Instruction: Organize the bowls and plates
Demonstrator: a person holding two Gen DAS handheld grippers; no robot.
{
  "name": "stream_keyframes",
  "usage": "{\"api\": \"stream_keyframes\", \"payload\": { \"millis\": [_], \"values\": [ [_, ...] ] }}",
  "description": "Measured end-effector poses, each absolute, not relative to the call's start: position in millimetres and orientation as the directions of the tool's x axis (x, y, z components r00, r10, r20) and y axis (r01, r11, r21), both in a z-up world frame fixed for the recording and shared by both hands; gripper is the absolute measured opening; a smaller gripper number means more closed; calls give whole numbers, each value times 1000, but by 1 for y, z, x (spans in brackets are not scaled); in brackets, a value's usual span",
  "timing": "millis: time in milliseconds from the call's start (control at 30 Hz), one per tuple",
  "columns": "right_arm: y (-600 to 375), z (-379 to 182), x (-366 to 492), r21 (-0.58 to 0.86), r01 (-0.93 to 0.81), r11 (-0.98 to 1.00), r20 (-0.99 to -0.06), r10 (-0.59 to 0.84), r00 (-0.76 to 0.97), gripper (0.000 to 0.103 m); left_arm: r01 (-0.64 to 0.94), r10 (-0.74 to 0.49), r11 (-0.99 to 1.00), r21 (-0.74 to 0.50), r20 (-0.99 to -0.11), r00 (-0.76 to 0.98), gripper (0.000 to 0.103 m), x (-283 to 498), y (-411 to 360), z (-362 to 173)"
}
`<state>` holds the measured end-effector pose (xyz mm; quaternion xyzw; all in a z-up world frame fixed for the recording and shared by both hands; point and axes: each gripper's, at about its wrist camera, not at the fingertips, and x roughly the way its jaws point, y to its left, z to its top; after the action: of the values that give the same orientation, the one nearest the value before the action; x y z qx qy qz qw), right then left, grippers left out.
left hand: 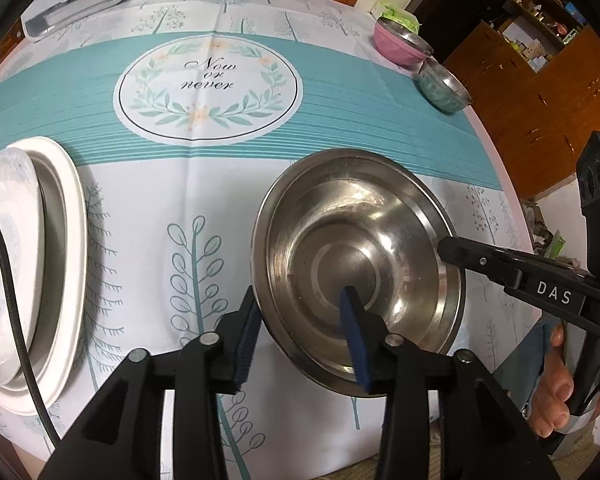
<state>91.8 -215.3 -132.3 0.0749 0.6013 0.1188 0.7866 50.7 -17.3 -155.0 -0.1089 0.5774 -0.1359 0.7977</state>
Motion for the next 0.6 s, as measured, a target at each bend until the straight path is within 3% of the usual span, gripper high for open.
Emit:
{"api": "stream_keyframes", "payload": {
  "millis": [33,100,500,600],
  "values": [
    [-216,-132,91,266,-97,959,-926,282,250,14,89,-340,940,-329,-891,300,53,50,-17,-154],
    [-217,-130,90,273,-96,957,-923,288,256,21,85,-336,941,-326,-891,306,56,50,-17,-153],
    [-222,-125,87,278,-94,956,-914,293,280,23,87,-327,945,-317,-889,319,57,49,-17,-149],
    [-224,-123,86,281,-91,955,-911,296,288,23,87,-319,947,-309,-886,336,62,48,-17,-144]
  ]
}}
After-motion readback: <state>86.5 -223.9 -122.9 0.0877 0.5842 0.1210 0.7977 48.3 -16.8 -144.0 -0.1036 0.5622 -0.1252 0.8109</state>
